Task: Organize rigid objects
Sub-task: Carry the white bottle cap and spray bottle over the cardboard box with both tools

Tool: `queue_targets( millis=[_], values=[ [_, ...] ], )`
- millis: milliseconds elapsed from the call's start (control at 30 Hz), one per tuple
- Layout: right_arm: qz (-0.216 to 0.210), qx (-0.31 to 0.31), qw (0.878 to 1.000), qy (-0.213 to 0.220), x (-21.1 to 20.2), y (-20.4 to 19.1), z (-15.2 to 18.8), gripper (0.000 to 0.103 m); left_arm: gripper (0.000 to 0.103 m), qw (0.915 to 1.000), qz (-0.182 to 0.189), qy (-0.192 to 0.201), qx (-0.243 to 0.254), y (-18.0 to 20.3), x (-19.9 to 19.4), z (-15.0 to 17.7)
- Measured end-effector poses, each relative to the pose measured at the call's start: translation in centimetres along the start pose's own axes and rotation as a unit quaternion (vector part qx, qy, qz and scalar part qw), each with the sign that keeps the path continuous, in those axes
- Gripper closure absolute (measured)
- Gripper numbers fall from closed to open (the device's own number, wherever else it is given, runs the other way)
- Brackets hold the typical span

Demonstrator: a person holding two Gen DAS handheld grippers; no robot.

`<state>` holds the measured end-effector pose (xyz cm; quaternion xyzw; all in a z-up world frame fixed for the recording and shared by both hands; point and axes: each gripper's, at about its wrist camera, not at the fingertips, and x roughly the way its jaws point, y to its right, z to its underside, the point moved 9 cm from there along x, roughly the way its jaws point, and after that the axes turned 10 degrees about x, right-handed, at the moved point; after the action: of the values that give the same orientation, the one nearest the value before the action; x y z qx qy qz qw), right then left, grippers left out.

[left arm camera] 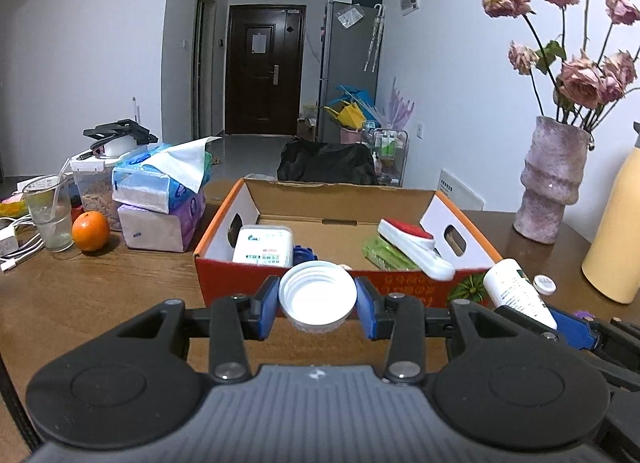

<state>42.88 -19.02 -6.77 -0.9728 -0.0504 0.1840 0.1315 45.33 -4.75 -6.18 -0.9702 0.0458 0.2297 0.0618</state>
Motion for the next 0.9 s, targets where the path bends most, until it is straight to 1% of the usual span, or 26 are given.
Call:
queue_targets(
  millis=[467, 900],
  values=[
    [-0.012, 0.013, 1.0, 0.008, 3.6, -0.4, -2.3, 0.077, 0.062, 0.9998, -0.009, 0.01, -0.013, -0.9, 2.7, -2.1],
    [-0.019, 0.018, 1.0, 0.014, 7.0, -0.6, -4.1, 0.077, 0.062, 0.9997, -0.013, 0.008, -0.019, -1.1, 5.7, -3.3]
  ],
)
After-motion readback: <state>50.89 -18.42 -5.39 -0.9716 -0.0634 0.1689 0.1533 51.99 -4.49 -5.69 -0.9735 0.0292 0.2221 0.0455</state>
